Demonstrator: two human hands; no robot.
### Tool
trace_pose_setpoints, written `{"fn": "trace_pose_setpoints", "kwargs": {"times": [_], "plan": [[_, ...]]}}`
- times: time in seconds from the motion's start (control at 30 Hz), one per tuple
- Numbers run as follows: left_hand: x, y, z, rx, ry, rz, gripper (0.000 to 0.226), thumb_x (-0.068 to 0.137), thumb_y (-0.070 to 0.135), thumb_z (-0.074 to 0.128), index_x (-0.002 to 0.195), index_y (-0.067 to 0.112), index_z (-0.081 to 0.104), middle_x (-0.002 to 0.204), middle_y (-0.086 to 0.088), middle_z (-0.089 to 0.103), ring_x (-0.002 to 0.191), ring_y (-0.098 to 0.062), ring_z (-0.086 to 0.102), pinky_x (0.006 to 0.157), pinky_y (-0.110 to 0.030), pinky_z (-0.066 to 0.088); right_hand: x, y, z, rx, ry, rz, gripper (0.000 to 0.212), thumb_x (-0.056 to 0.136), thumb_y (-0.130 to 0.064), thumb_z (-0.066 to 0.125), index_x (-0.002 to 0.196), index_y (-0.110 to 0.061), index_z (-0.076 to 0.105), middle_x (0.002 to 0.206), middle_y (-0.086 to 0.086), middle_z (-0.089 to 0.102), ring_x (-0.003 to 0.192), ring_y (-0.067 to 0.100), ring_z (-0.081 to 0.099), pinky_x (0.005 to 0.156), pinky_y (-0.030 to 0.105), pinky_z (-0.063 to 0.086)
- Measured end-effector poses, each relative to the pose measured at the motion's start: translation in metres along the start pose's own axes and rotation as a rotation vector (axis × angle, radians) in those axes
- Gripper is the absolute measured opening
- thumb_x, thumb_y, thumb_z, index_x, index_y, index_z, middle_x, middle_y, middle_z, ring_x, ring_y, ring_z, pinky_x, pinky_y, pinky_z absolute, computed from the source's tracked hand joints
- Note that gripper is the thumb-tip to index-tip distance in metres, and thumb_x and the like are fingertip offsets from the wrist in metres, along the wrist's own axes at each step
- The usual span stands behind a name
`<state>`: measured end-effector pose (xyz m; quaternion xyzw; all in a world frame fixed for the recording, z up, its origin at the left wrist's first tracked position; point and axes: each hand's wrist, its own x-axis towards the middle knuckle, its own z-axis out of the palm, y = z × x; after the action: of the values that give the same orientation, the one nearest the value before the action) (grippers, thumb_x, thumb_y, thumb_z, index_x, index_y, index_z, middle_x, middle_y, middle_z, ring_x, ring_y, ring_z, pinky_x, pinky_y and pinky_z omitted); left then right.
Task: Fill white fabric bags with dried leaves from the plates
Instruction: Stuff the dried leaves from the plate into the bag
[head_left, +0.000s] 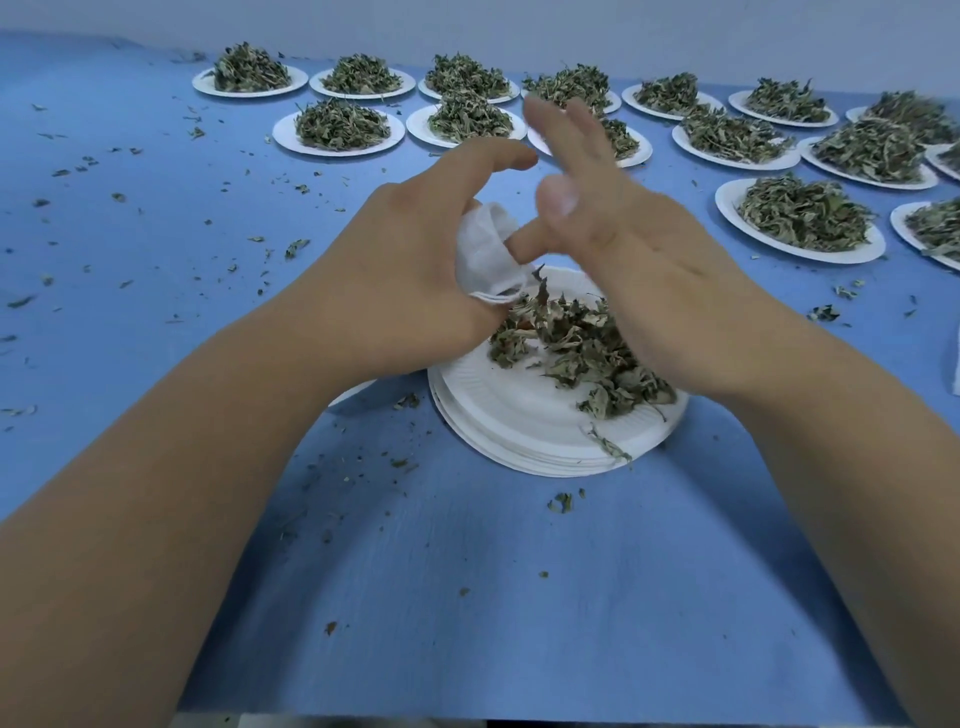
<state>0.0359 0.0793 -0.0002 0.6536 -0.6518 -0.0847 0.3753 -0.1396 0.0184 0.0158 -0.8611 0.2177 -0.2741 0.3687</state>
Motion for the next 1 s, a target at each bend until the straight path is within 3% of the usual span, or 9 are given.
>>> {"fn": "trace_pose_setpoints", "kwargs": {"times": [0.17, 0.27, 0.37, 0.43, 0.5, 0.67, 0.8, 0.9, 1.0], "plan": [[0.0, 0.001, 0.001, -0.016, 0.0, 0.012, 0.07, 0.078, 0.016, 0.074, 0.138, 0.04, 0.044, 0.083, 0.005, 0.067, 0.081, -0.009, 0.063, 0.07, -0.026, 0.049, 0.0, -0.004, 0.006, -0.069, -0.171, -0.012, 0.026, 0.105, -0.058, 0.033, 0.091, -0.077, 0.044, 0.168, -0.022, -0.005, 0.148, -0.012, -0.016, 0.109, 0.011, 0.004], [-0.001, 0.0, 0.0, -0.005, -0.008, 0.007, 0.072, 0.078, 0.018, 0.076, 0.135, 0.046, 0.043, 0.09, 0.005, 0.067, 0.082, -0.011, 0.063, 0.068, -0.03, 0.048, -0.001, 0.001, 0.0, -0.1, -0.037, -0.052, 0.036, 0.106, -0.05, 0.04, 0.093, -0.044, 0.072, 0.167, -0.012, 0.023, 0.152, -0.003, 0.016, 0.117, 0.018, 0.02], [0.001, -0.006, -0.004, 0.025, -0.021, -0.032, 0.072, 0.078, 0.029, 0.078, 0.132, 0.056, 0.041, 0.107, 0.01, 0.063, 0.091, -0.006, 0.059, 0.067, -0.016, 0.047, -0.006, 0.009, -0.011, -0.124, 0.254, -0.149, 0.029, 0.104, -0.032, 0.055, 0.09, -0.021, 0.078, 0.115, -0.005, 0.075, 0.105, -0.001, 0.066, 0.095, 0.026, 0.049], [0.004, -0.012, -0.006, 0.064, -0.024, -0.069, 0.068, 0.08, 0.032, 0.077, 0.132, 0.057, 0.042, 0.116, 0.011, 0.058, 0.093, -0.006, 0.052, 0.07, -0.006, 0.034, -0.012, 0.012, -0.018, -0.213, 0.252, -0.138, 0.026, 0.1, -0.031, 0.06, 0.086, -0.016, 0.076, 0.079, -0.013, 0.07, 0.079, -0.003, 0.063, 0.073, 0.013, 0.044], [0.005, -0.016, -0.006, 0.101, -0.041, -0.081, 0.064, 0.082, 0.031, 0.076, 0.132, 0.054, 0.044, 0.115, 0.01, 0.055, 0.092, -0.004, 0.046, 0.067, -0.001, 0.03, -0.018, 0.015, -0.019, -0.288, 0.083, -0.055, 0.021, 0.094, -0.044, 0.062, 0.095, -0.026, 0.073, 0.094, -0.018, 0.068, 0.097, -0.003, 0.061, 0.082, 0.009, 0.041], [0.007, -0.019, -0.004, 0.1, -0.025, -0.066, 0.055, 0.083, 0.031, 0.074, 0.129, 0.05, 0.049, 0.109, 0.01, 0.055, 0.085, 0.013, 0.049, 0.064, 0.005, 0.031, -0.022, 0.025, -0.004, -0.496, -0.263, -0.013, 0.062, 0.085, -0.072, 0.057, 0.136, -0.037, 0.052, 0.136, -0.025, 0.048, 0.129, -0.007, 0.04, 0.103, 0.004, 0.027], [0.008, -0.02, -0.004, 0.096, -0.016, -0.065, 0.053, 0.084, 0.035, 0.074, 0.127, 0.051, 0.05, 0.11, 0.01, 0.057, 0.087, 0.005, 0.051, 0.063, -0.004, 0.033, -0.013, 0.03, 0.005, -0.45, -0.166, 0.003, 0.047, 0.088, -0.053, 0.07, 0.129, -0.034, 0.06, 0.124, -0.023, 0.061, 0.112, -0.007, 0.053, 0.094, 0.006, 0.036], [0.007, -0.02, -0.004, 0.089, -0.021, -0.066, 0.053, 0.083, 0.034, 0.075, 0.127, 0.051, 0.05, 0.106, 0.012, 0.057, 0.087, 0.016, 0.049, 0.062, -0.002, 0.034, -0.011, 0.03, 0.009, -0.436, -0.07, -0.023, 0.026, 0.09, -0.037, 0.074, 0.114, -0.03, 0.071, 0.104, -0.023, 0.067, 0.096, -0.01, 0.056, 0.085, 0.004, 0.036], [0.007, -0.019, -0.005, 0.086, -0.019, -0.071, 0.053, 0.083, 0.034, 0.075, 0.127, 0.05, 0.051, 0.095, 0.017, 0.052, 0.082, 0.02, 0.047, 0.06, 0.0, 0.032, -0.015, 0.027, 0.006, -0.473, -0.003, -0.078, 0.026, 0.091, -0.039, 0.07, 0.114, -0.028, 0.07, 0.114, -0.019, 0.067, 0.108, -0.002, 0.057, 0.098, 0.018, 0.04]]}}
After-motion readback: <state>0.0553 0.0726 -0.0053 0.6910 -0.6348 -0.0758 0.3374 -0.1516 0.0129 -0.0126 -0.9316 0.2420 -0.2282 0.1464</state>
